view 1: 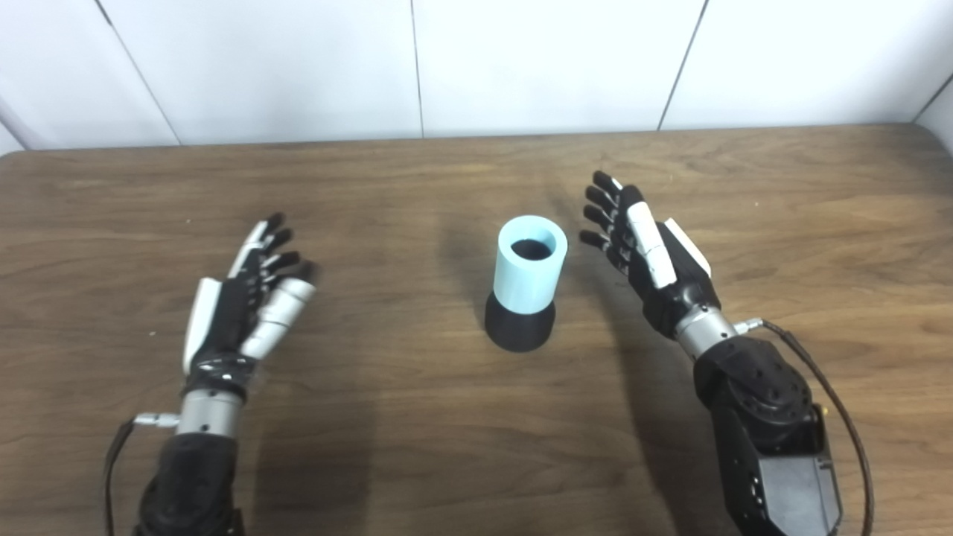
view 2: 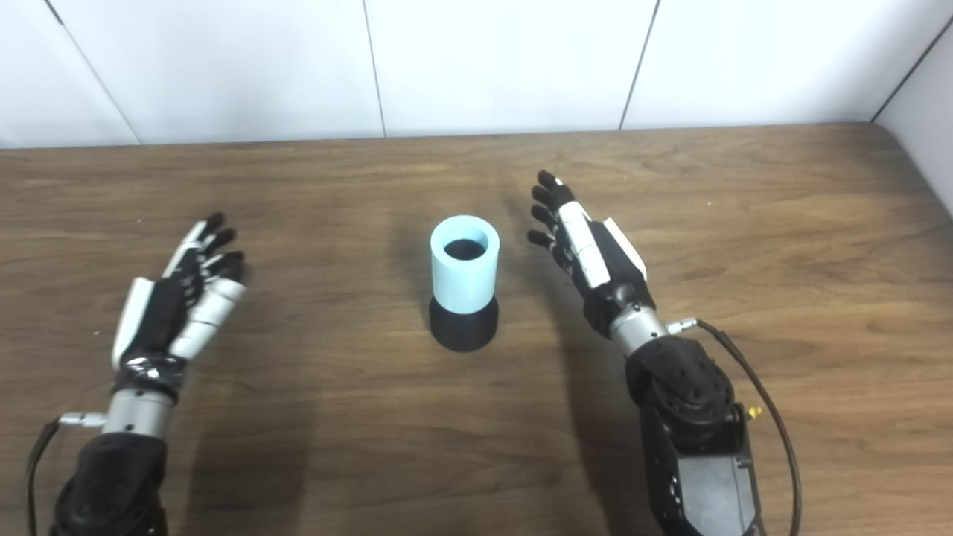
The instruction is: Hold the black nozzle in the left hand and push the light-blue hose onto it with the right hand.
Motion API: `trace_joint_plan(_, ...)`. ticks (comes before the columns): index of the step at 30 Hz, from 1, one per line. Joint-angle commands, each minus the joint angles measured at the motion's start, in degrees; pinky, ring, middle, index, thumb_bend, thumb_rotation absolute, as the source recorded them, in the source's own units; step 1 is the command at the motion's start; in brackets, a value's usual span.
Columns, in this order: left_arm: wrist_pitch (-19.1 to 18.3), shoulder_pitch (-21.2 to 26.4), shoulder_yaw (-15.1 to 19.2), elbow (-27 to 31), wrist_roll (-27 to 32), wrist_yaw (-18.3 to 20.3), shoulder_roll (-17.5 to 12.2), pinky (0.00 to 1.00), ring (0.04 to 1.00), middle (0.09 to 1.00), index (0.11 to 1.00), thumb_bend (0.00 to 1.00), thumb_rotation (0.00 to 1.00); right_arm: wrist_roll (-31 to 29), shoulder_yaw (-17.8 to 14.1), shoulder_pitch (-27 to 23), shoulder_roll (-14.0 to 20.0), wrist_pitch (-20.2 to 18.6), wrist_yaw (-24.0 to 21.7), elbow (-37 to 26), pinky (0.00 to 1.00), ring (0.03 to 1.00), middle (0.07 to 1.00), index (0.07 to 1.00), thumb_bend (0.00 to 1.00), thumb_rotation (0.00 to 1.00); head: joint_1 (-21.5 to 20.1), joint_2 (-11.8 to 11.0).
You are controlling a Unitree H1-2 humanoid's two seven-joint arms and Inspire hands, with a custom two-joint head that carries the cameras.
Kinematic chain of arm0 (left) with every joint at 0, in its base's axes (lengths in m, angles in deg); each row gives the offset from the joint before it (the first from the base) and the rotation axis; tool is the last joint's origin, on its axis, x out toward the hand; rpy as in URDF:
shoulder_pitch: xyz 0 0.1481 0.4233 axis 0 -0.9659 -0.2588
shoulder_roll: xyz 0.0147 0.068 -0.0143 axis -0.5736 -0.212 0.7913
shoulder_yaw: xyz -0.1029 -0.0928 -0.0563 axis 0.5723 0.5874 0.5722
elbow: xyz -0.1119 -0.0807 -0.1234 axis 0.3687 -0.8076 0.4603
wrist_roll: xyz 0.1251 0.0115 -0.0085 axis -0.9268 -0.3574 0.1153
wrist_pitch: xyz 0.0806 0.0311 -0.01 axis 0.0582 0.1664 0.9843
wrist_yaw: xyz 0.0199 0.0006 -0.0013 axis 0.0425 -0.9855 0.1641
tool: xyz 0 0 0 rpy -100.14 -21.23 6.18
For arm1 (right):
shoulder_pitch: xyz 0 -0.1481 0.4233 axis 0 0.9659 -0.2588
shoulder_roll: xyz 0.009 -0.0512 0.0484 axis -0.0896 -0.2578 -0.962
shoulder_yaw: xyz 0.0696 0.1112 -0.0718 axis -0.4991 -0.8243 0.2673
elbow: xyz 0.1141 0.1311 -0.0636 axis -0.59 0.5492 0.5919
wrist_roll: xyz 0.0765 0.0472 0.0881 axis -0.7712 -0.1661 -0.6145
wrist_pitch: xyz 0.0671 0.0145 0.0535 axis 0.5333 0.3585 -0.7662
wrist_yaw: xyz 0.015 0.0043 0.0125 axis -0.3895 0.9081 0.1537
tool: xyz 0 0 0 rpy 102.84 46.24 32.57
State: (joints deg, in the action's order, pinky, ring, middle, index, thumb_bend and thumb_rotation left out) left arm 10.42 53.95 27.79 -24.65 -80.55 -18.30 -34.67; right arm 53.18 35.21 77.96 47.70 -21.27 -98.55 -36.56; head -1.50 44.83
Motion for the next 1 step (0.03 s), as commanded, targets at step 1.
trace_joint_plan(1, 1.62, 1.67, 1.28, 0.03, 4.5, -2.18, 1.37, 0.87, 0.846, 0.902, 0.917, 0.57, 0.91, -2.03, -1.03, -0.44, -0.06, 2.85, 1.36, -0.93, 0.96, 0.965, 0.964, 0.977, 0.56, 1.0, -0.04, 0.03)
